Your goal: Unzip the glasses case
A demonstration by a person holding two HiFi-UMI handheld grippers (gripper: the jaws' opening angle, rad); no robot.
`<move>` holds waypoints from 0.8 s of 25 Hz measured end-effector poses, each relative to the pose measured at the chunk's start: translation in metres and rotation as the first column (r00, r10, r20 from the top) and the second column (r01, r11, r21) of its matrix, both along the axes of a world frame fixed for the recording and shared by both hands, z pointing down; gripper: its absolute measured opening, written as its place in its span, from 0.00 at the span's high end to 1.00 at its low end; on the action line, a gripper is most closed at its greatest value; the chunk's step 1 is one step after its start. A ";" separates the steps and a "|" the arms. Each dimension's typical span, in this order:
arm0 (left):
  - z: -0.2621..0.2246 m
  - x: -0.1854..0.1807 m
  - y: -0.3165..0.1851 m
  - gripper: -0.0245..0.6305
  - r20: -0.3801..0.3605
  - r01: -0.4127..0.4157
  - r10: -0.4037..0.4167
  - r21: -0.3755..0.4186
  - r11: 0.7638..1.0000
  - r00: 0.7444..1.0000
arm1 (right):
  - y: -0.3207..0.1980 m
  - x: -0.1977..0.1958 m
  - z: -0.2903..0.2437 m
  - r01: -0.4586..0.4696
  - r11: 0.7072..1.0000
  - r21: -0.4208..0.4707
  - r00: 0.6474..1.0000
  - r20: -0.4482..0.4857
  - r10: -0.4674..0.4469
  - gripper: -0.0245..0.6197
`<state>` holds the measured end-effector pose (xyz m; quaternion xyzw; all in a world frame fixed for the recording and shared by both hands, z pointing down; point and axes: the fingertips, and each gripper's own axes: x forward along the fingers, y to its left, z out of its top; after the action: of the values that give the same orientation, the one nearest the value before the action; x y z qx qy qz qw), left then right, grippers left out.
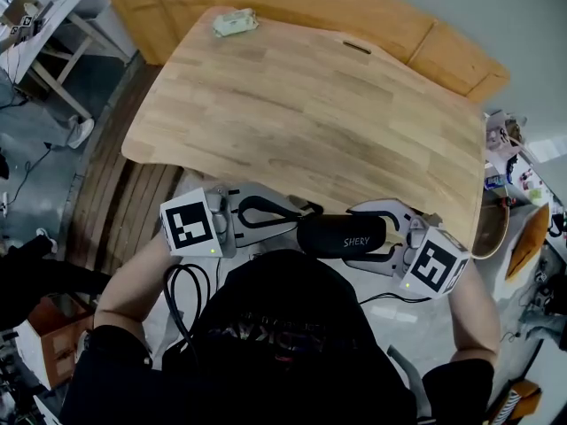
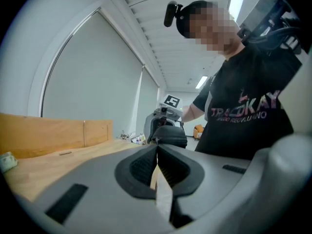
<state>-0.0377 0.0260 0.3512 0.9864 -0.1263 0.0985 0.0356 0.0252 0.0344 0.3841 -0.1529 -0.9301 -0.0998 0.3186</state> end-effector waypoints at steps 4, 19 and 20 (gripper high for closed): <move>0.001 0.000 0.001 0.95 -0.022 0.006 -0.007 -0.012 1.000 1.000 | 0.001 -0.001 0.003 0.011 1.000 -0.008 1.000 -0.012 -0.011 0.44; 0.005 -0.022 -0.027 0.95 -0.029 0.230 -0.229 0.020 0.973 0.973 | -0.026 -0.015 0.017 -0.204 0.954 -0.219 0.977 0.024 0.214 0.44; 0.008 -0.023 -0.029 0.95 -0.022 0.240 -0.240 0.013 0.971 0.970 | -0.029 -0.019 0.019 -0.238 0.937 -0.254 0.967 0.029 0.254 0.44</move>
<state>-0.0611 -0.0027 0.3590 0.9651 -0.2452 0.0825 0.0407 0.0064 0.0053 0.4028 -0.0708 -0.9564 0.0532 0.2783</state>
